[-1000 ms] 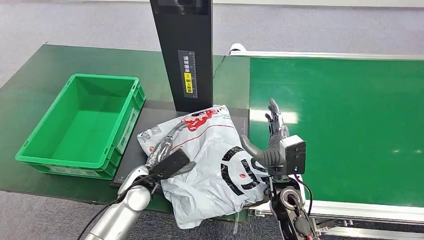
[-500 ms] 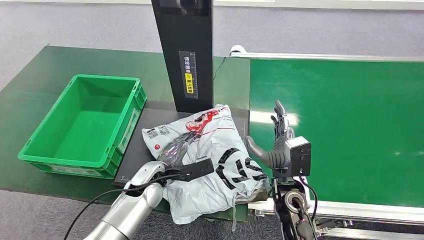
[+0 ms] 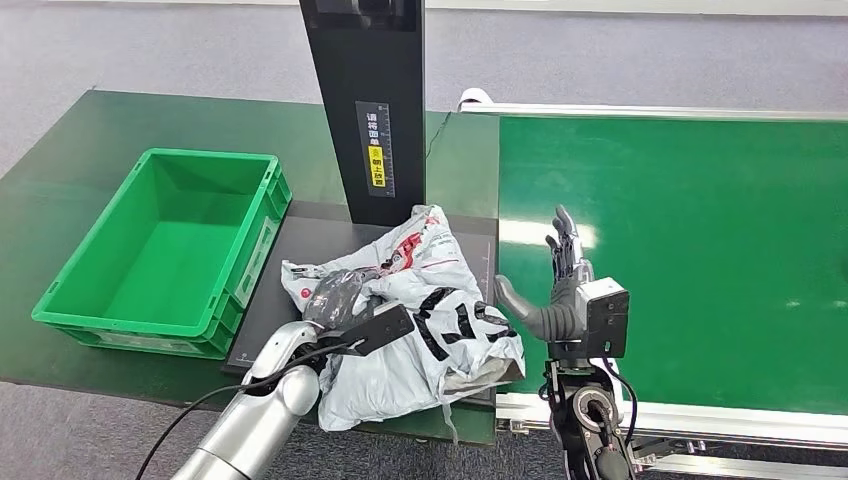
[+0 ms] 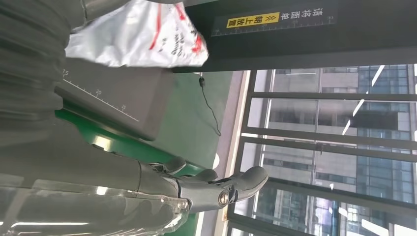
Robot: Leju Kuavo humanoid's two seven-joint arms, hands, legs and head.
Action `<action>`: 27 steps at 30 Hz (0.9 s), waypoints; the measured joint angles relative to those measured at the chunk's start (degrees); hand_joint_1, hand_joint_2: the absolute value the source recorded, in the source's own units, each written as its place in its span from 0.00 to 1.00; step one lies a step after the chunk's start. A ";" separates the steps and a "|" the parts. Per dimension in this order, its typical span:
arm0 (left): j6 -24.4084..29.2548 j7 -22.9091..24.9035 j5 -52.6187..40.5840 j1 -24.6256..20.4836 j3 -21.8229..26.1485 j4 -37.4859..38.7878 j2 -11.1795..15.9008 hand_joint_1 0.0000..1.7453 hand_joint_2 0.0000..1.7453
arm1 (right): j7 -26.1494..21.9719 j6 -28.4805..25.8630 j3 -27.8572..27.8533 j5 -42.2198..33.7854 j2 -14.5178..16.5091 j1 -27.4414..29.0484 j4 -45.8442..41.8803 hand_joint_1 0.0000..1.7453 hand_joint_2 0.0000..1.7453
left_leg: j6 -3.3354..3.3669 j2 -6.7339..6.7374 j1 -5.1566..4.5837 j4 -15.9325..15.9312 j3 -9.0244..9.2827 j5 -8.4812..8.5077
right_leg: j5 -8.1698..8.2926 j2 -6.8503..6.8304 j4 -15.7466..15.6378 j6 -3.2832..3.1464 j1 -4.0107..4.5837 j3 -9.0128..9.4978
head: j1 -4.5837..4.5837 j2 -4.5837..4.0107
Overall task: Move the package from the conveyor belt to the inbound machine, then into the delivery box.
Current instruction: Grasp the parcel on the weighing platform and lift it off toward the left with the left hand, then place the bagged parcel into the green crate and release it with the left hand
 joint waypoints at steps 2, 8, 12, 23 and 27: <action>2.89 -0.22 -0.32 1.12 0.44 -1.72 0.24 1.00 1.00 | -0.04 0.02 -0.01 -0.17 -0.01 0.16 -0.23 0.00 1.00 | 0.00 0.00 0.00 0.00 -0.06 0.00 | 0.00 0.00 0.00 0.00 0.00 -0.06 | 0.00 0.00; 13.31 -0.07 -4.32 4.57 2.25 -8.21 1.25 1.00 1.00 | -0.26 0.15 -0.03 -0.57 -0.02 0.17 -0.46 0.00 1.00 | 0.00 -0.01 0.00 0.00 -0.15 0.00 | 0.00 0.00 0.00 0.00 0.00 -0.14 | -0.01 0.00; 18.50 1.30 -8.95 7.27 4.07 -13.43 2.10 1.00 1.00 | -0.31 0.16 -0.05 -0.72 -0.02 0.16 -0.62 0.00 1.00 | 0.00 0.00 0.00 0.00 -0.18 0.00 | 0.00 0.00 0.00 0.00 0.01 -0.18 | 0.00 0.00; 24.14 6.90 -22.44 12.08 12.11 -24.76 5.47 1.00 1.00 | -0.56 -0.17 -0.96 -0.55 -0.35 2.88 -3.94 0.00 1.00 | -0.01 0.00 0.00 -0.01 -0.21 0.00 | -0.02 0.01 0.00 -0.01 0.01 -0.21 | 0.00 0.00; 24.50 11.04 -28.16 11.58 17.58 -24.68 7.93 1.00 1.00 | -0.72 -0.03 -1.03 -0.37 -0.45 3.06 -4.57 0.00 1.00 | -0.03 0.03 0.02 -0.01 -0.18 0.02 | -0.02 0.02 0.00 -0.02 0.04 -0.22 | 0.00 0.00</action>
